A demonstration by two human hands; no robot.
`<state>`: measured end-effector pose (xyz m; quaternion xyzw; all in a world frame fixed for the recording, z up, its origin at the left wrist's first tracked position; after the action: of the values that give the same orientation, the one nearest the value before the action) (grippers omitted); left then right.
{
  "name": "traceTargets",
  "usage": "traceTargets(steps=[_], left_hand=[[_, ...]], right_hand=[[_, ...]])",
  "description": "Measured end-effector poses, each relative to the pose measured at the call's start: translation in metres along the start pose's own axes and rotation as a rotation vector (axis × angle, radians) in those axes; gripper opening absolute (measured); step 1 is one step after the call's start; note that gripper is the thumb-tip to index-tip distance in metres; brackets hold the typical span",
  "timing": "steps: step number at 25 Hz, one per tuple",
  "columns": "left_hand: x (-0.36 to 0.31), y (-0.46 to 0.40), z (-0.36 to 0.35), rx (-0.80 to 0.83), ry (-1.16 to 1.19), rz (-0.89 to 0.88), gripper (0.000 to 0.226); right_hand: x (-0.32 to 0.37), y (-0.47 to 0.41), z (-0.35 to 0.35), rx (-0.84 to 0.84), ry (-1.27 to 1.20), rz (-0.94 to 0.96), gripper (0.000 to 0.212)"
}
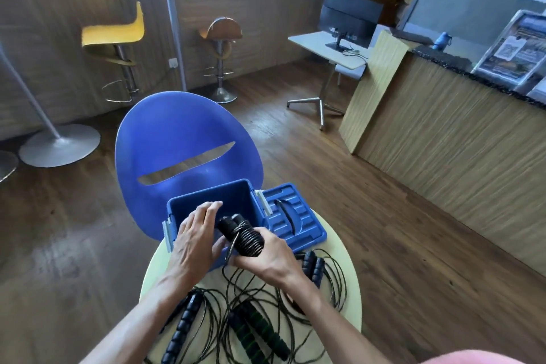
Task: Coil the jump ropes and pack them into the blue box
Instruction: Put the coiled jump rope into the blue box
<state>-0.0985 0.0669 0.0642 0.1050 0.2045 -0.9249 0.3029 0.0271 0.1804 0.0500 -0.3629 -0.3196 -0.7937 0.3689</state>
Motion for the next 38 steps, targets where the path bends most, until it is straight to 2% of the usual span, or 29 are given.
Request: traceTargets(steps=[5, 7, 10, 13, 15, 18, 20, 21, 23, 26, 29, 33, 34, 38], left_hand=[[0.039, -0.003, -0.033, -0.018, -0.092, 0.188, 0.054], [0.058, -0.004, -0.041, -0.027, -0.133, 0.253, 0.050], [0.091, -0.006, -0.049, -0.011, -0.174, 0.358, 0.049], [0.125, -0.002, -0.058, 0.029, -0.169, 0.440, 0.042], [0.139, 0.000, -0.062, 0.037, -0.150, 0.442, 0.039], [0.156, 0.000, -0.069, 0.049, -0.124, 0.400, 0.042], [0.160, -0.004, -0.076, 0.065, -0.114, 0.352, 0.048], [0.162, -0.006, -0.080, 0.071, -0.096, 0.335, 0.053], [0.165, -0.005, -0.087, 0.075, -0.034, 0.338, 0.057], [0.173, -0.002, -0.093, 0.050, 0.010, 0.346, 0.057], [0.178, -0.001, -0.098, 0.048, 0.023, 0.340, 0.057], [0.181, -0.001, -0.101, 0.046, 0.067, 0.339, 0.056], [0.181, 0.000, -0.100, 0.048, 0.072, 0.340, 0.056], [0.180, -0.001, -0.096, 0.036, 0.083, 0.334, 0.055]], right_hand=[[-0.027, -0.046, -0.009, 0.180, -0.272, -0.076, 0.063], [-0.033, -0.061, -0.013, 0.180, -0.347, -0.108, 0.066], [-0.034, -0.080, -0.022, 0.188, -0.536, -0.196, 0.083], [-0.031, -0.094, -0.036, 0.220, -0.711, -0.288, 0.080], [-0.029, -0.104, -0.044, 0.216, -0.736, -0.307, 0.076], [-0.029, -0.127, -0.047, 0.095, -0.601, -0.229, 0.082], [-0.025, -0.141, -0.046, 0.008, -0.287, -0.120, 0.091], [-0.021, -0.147, -0.051, 0.001, -0.073, -0.068, 0.089], [-0.012, -0.155, -0.073, 0.031, 0.266, -0.014, 0.080], [-0.014, -0.168, -0.126, 0.159, 0.499, -0.094, 0.082], [-0.027, -0.176, -0.169, 0.306, 0.556, -0.199, 0.083], [-0.031, -0.176, -0.193, 0.540, 0.437, -0.145, 0.068], [-0.030, -0.175, -0.192, 0.540, 0.386, -0.130, 0.070], [-0.035, -0.186, -0.175, 0.338, 0.242, -0.209, 0.084]])
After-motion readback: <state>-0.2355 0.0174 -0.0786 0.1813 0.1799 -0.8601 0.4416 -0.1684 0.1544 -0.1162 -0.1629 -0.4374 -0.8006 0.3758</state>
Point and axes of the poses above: each hand's wrist, its own y-axis away from the middle knuckle, its own z-axis out of the back of the hand, x = y × z, the point moved 7 cm from there along -y, towards the middle knuckle, and after that the axes turned 7 degrees about -y, right-handed, at the moved point
